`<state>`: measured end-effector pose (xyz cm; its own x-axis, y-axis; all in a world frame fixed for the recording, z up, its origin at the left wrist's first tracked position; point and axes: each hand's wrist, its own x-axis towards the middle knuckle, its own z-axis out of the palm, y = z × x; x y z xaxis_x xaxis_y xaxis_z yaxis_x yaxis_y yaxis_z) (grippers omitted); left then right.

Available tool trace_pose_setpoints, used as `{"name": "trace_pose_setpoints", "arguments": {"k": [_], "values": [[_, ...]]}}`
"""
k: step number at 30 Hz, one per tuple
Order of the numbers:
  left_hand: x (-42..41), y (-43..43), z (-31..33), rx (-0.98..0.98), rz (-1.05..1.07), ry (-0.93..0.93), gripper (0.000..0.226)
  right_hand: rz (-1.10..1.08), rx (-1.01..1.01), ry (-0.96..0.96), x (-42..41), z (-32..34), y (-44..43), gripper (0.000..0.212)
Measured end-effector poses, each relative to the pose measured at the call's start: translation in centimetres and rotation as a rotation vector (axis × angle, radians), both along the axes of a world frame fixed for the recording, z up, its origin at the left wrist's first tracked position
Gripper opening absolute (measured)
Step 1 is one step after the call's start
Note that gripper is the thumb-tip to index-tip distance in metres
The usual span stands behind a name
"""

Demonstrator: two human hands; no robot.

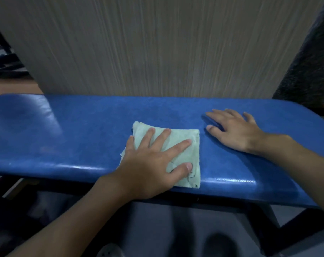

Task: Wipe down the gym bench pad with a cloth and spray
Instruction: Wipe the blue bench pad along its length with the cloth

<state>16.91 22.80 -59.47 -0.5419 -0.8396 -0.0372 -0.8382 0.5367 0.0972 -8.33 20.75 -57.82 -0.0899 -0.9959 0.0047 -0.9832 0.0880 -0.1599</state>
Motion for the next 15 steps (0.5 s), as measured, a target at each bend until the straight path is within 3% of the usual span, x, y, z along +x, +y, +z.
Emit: {"name": "trace_pose_setpoints", "arguments": {"k": [8,15], "values": [[-3.7,-11.7,0.7,0.086,0.051,-0.04,0.057,0.02,0.019,0.022,-0.4,-1.4,-0.6,0.063],[-7.0,-20.3,1.5,0.097,0.143,-0.039,0.061,0.027,0.004,0.009,-0.3,-1.3,-0.5,0.064]]}}
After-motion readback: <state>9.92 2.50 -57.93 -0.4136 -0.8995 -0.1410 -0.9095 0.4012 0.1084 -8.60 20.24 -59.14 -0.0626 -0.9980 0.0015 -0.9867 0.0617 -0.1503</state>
